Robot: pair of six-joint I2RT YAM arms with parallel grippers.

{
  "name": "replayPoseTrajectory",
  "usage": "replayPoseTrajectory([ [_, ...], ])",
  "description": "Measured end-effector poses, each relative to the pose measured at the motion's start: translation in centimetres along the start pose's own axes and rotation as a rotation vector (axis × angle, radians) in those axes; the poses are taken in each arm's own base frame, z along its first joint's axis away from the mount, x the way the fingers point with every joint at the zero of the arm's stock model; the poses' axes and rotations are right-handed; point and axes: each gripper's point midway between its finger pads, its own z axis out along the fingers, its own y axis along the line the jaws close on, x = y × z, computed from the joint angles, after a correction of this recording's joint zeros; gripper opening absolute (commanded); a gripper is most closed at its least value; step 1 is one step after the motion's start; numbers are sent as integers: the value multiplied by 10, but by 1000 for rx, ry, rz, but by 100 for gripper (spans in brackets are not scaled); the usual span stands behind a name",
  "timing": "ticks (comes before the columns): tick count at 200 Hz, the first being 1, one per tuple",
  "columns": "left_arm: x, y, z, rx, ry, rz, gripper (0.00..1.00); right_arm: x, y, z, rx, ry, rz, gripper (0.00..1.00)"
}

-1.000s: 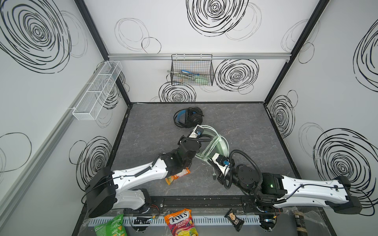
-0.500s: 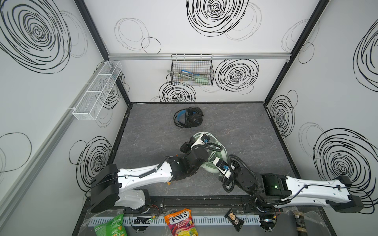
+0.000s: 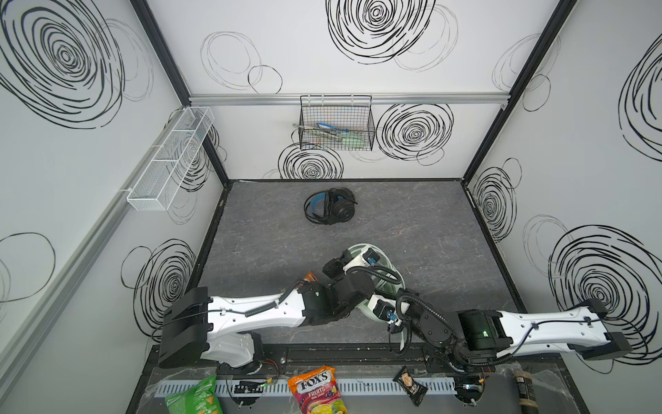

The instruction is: Wrap the headphones

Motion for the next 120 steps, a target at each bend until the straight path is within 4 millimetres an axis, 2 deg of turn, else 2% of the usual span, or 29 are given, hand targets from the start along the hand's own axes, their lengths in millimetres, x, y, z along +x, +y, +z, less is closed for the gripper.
replayPoseTrajectory([
  [41,-3,-5,-3,24,-14,-13,0,-15,-1,-13,-38,-90,-23,0],
  [64,-2,-8,-4,30,-14,-5,0,-12,8,-7,-40,-61,-97,0],
  [92,8,-13,-6,38,4,39,0,-6,20,5,-19,0,-215,0],
  [120,16,-17,-6,52,15,61,0,-3,21,6,19,32,-291,0],
])
